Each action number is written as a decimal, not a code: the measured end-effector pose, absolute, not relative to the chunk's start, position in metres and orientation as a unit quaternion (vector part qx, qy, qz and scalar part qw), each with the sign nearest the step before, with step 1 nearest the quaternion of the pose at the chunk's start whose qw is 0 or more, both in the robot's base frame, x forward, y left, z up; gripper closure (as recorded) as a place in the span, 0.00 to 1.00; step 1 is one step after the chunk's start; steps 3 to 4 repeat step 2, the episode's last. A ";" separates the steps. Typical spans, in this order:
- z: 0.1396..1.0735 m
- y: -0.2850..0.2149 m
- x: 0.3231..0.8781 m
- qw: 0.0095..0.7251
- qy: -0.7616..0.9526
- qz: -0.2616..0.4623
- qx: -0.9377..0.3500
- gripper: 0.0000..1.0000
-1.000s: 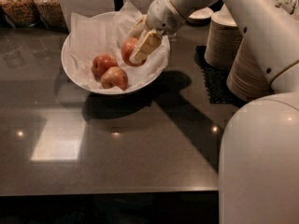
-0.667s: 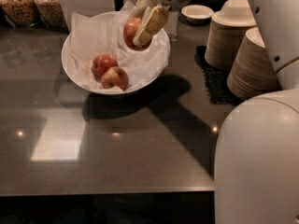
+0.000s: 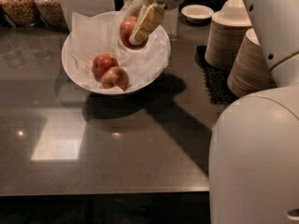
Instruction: Pick apple from white bowl
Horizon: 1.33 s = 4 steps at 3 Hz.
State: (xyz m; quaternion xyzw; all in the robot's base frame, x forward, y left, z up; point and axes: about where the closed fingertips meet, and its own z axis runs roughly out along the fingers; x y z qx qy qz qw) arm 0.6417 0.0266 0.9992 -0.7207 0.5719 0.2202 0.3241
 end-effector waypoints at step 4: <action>1.029 0.043 0.647 0.339 0.561 0.191 -0.730 1.00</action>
Offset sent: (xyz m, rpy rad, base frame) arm 0.0006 0.0105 0.0233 -0.0233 -0.0500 0.0056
